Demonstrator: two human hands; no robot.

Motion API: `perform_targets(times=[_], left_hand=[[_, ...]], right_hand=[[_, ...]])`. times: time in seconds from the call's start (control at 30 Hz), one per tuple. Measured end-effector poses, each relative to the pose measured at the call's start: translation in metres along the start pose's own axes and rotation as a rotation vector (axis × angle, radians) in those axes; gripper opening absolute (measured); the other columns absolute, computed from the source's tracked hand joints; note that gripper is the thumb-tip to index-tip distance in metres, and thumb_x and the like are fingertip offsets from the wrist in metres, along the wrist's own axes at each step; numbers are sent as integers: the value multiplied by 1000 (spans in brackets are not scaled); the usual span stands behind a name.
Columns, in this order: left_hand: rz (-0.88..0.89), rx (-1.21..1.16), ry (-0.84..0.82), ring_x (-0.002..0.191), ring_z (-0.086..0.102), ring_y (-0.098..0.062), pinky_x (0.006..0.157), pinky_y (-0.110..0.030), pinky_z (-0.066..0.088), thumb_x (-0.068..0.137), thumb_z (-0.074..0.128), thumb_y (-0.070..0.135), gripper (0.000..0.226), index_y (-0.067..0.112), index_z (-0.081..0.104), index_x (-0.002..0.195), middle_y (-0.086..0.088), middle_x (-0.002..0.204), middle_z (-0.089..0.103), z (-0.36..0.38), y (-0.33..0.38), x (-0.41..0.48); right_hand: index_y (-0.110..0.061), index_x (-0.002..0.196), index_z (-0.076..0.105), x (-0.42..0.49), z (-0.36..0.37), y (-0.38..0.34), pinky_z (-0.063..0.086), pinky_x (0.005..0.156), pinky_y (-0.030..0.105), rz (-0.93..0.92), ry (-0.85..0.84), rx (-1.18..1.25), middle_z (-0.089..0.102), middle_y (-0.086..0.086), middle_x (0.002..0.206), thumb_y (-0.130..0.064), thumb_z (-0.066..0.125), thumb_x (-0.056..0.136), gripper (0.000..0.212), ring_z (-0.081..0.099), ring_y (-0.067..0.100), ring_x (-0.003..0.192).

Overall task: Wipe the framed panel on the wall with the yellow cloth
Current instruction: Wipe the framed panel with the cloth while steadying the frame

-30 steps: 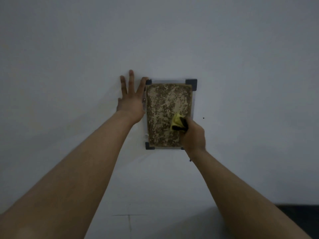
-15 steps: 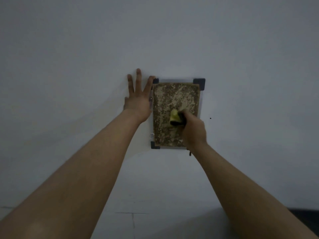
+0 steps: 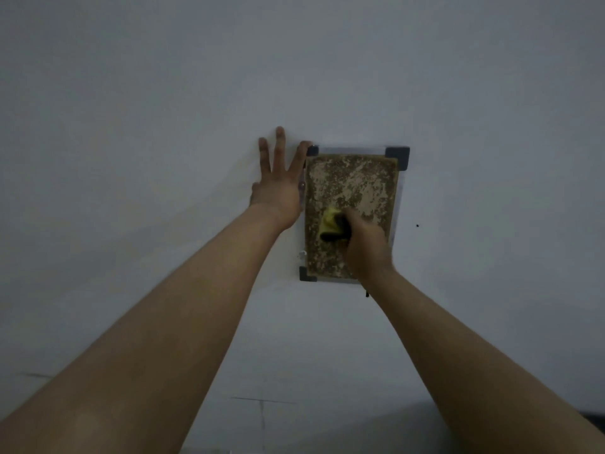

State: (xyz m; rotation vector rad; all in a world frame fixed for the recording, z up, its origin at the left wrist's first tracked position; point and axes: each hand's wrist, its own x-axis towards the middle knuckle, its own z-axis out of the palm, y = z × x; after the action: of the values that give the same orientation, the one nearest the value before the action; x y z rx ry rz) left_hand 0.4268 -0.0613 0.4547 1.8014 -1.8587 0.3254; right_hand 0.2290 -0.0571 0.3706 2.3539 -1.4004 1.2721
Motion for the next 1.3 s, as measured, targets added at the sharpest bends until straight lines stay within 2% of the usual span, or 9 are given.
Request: perform_targets(times=[0.1,0.27,0.43,0.6,0.77,0.93,1.1,1.23,1.3], left_hand=[[10,-3,7,158,-33,-33,104,-77,45,103,63,21,102,44,-15,165,5,167,-43,0,0,0],[1,19,9,158,-33,-36,101,-71,51,97,73,20,113,42,-15,165,3,167,-43,-2,2,-2],[15,0,13,158,-32,-35,105,-74,47,101,67,19,105,41,-13,166,2,169,-41,-3,2,-2],[-2,30,40,158,-32,-36,93,-65,57,99,62,9,106,41,-13,166,2,168,-42,-2,4,-3],[16,0,38,159,-31,-35,98,-65,52,103,61,17,98,41,-10,167,2,170,-39,-5,4,-5],[4,15,43,158,-32,-36,95,-62,56,100,63,11,104,42,-12,166,2,169,-41,-3,5,-5],[31,-21,37,158,-32,-35,98,-68,53,104,56,13,95,43,-9,167,2,170,-39,-5,3,-6],[18,3,50,158,-32,-35,95,-66,55,100,59,11,101,43,-11,166,3,169,-41,-2,4,-5],[17,5,44,158,-32,-35,94,-67,55,101,59,13,100,43,-11,166,3,169,-41,-3,4,-5]], right_hand=[[-16,125,62,4,4,-9,58,72,39,-189,-248,-169,73,12,107,-8,66,89,37,71,34,91],[-9,124,61,16,0,-15,60,67,43,-71,155,-43,73,16,102,-3,70,89,36,71,34,84],[-14,126,63,20,11,-26,57,83,39,-354,-381,-256,71,12,117,-15,57,98,28,69,32,101],[-6,127,60,22,10,-25,60,63,47,-168,108,-148,73,18,102,-8,63,95,32,72,37,79],[-15,121,63,14,24,-34,60,74,43,-376,-403,-301,73,10,106,-18,58,98,24,71,31,88],[-6,117,67,11,16,-24,57,56,36,-208,163,-192,75,16,99,-11,67,91,27,72,31,70],[-15,125,66,3,26,-27,57,85,40,-328,-458,-249,70,10,118,-19,61,98,27,69,30,102],[-8,125,64,5,12,-18,60,64,42,-208,34,-209,73,14,107,-14,65,96,29,72,32,81],[-9,125,65,2,10,-18,60,68,42,-208,-19,-178,73,15,110,-11,66,94,31,72,34,85]])
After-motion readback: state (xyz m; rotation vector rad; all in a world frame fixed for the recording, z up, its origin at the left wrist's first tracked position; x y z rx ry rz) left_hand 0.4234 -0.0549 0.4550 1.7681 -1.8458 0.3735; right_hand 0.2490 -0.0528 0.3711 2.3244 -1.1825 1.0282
